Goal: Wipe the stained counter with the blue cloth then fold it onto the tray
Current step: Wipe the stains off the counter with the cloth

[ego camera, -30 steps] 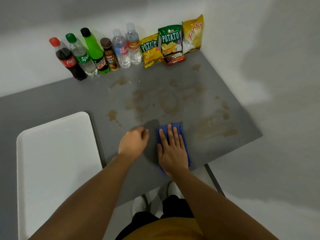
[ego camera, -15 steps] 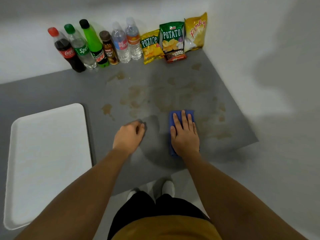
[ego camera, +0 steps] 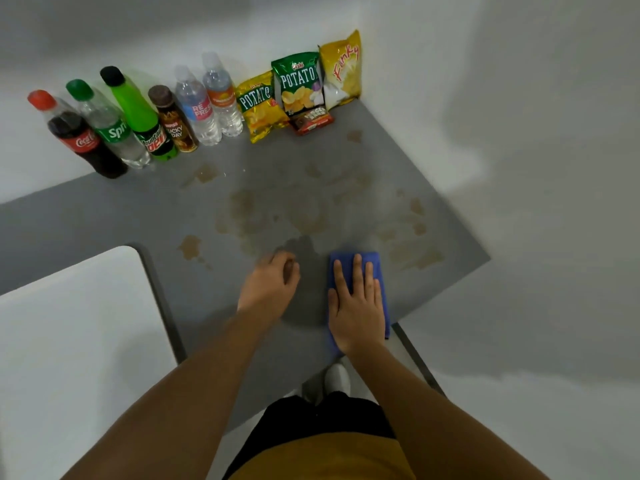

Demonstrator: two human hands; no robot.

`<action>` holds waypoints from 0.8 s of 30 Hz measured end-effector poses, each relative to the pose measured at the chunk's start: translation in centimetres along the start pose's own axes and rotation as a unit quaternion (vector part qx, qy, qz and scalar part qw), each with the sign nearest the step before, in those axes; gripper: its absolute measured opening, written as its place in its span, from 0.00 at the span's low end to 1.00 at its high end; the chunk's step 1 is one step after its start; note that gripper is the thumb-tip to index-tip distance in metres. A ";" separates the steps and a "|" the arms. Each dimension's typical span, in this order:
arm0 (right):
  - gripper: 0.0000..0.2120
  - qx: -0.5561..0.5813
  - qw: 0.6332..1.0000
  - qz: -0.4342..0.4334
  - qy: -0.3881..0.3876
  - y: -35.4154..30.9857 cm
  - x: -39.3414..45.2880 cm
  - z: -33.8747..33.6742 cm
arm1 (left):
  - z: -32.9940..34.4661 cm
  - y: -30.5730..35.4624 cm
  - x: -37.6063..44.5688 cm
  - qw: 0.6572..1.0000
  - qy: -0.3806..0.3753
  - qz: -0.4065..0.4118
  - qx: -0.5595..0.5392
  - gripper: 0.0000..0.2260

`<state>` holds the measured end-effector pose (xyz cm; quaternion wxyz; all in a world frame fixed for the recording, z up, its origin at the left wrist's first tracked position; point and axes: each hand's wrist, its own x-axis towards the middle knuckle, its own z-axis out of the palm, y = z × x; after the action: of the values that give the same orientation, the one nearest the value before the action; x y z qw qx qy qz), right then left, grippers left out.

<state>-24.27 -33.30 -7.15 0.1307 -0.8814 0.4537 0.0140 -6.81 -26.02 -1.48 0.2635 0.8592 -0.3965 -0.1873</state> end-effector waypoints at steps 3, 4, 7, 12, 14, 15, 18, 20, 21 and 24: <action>0.28 0.007 1.000 0.001 0.004 -0.6 0.8 -0.4 | 1.4 -0.3 -0.1 0.997 0.012 0.076 0.027 0.16; 0.28 0.015 1.000 -0.008 0.007 -0.5 1.2 -0.6 | 2.0 -0.3 -0.1 0.996 0.006 0.088 0.033 0.17; 0.27 0.032 0.999 -0.034 0.021 0.2 3.3 -1.2 | 3.7 -0.1 0.1 0.995 -0.006 0.097 0.028 0.20; 0.26 0.048 0.998 -0.017 0.032 2.2 7.8 -2.1 | 6.2 0.3 -0.2 0.991 0.020 0.119 0.059 0.21; 0.26 0.050 0.998 -0.011 0.037 3.4 8.8 -2.4 | 6.5 0.0 -0.2 0.990 0.030 0.120 0.069 0.21; 0.26 0.051 0.998 -0.006 0.040 4.0 9.1 -2.6 | 6.6 -0.1 -0.2 0.990 0.034 0.121 0.071 0.21; 0.26 0.056 0.997 0.029 0.053 5.8 9.1 -2.9 | 6.8 -0.2 -0.3 0.988 0.043 0.127 0.073 0.21; 0.26 0.056 0.995 0.058 0.058 6.7 8.6 -3.2 | 6.8 -0.1 -0.3 0.989 0.045 0.121 0.077 0.21; 0.26 0.052 0.994 0.069 0.061 7.1 8.2 -3.3 | 6.8 0.0 -0.3 0.989 0.046 0.118 0.080 0.21; 0.27 0.029 0.993 0.094 0.065 7.3 6.4 -3.1 | 6.8 0.0 -0.3 0.988 0.052 0.116 0.088 0.21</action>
<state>-26.72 -43.20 -6.69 0.1245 -0.8298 0.5422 -0.0446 -10.64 -27.85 -6.84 0.2273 0.8358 -0.4942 -0.0746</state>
